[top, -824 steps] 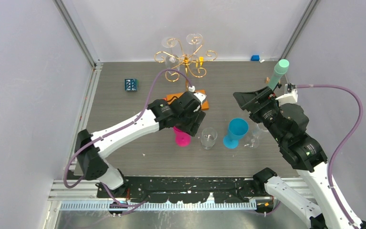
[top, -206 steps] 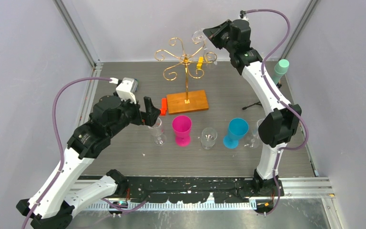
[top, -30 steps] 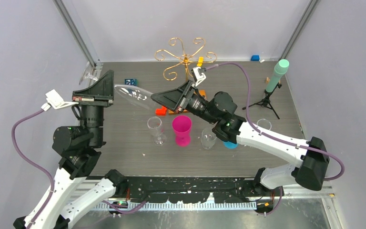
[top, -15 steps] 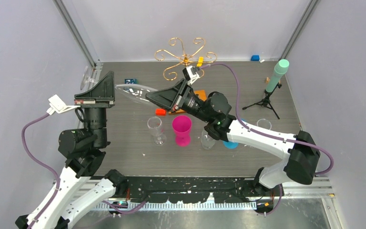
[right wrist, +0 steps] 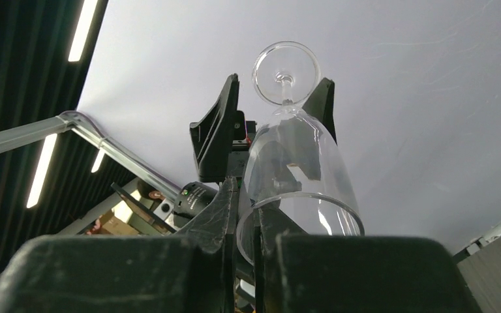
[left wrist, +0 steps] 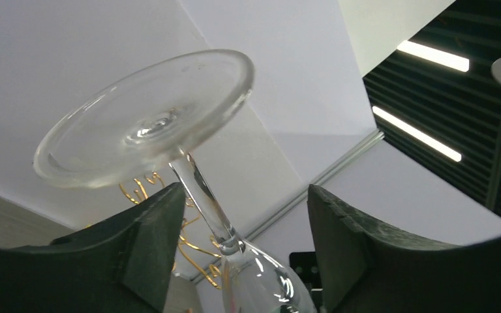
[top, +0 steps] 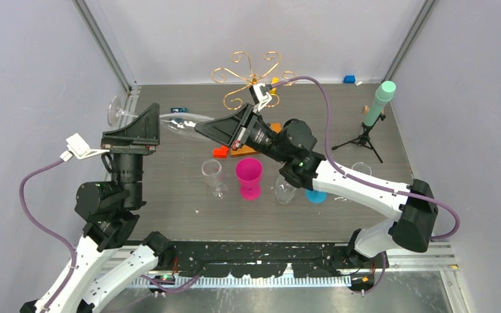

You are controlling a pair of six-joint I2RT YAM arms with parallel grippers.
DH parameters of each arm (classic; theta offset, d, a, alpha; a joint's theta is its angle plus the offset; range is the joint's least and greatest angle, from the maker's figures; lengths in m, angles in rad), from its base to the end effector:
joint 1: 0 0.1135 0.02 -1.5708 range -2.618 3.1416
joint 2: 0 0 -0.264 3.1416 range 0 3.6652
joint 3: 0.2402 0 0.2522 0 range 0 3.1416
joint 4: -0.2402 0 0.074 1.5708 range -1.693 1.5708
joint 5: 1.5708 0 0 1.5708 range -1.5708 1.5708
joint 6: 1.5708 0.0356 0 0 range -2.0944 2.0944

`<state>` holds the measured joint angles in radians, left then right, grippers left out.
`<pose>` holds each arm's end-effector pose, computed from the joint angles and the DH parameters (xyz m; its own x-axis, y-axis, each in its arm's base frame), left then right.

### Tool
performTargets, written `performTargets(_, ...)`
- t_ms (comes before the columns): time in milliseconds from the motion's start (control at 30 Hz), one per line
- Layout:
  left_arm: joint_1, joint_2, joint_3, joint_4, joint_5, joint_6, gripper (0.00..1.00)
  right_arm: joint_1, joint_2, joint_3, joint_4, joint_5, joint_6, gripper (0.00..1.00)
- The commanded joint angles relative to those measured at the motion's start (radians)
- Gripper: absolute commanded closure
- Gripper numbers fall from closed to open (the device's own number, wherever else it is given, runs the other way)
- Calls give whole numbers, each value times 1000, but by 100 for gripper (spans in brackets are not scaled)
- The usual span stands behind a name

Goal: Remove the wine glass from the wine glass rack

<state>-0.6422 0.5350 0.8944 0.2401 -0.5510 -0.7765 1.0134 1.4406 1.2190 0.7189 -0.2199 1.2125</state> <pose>0.0810 -0.0373 0.4493 0.2073 -0.9006 -0.3820 0.4338 0.4346 -0.7893 0.1698 0.2871 0.4318 -0.7821 0.4731 -0.4056 -0.5623 -0.2552 0.7866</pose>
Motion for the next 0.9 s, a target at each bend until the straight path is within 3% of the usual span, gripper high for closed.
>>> performTargets(0, 0, -37, 34, -122, 29, 67, 16, 7, 1, 91, -10, 35, -120, 100)
performTargets(200, 1, -169, -2, -341, 44, 163, 4, 7, 43, 184, -147, 71, -266, 100)
performTargets(333, 1, -272, -32, -455, 48, 235, 1, 9, 66, 239, -324, 128, -399, 100)
performTargets(467, 0, -351, -29, -502, 156, 353, 3, 24, 99, 327, -561, 180, -545, 100)
performTargets(600, 1, -403, 0, -513, 227, 472, 4, 66, 178, 495, -901, 192, -684, 100)
performTargets(733, 0, -427, 34, -532, 167, 546, 5, 132, 303, 707, -1208, 255, -833, 100)
performTargets(867, 1, -436, 80, -576, -19, 545, 6, 196, 476, 962, -1499, 342, -940, 100)
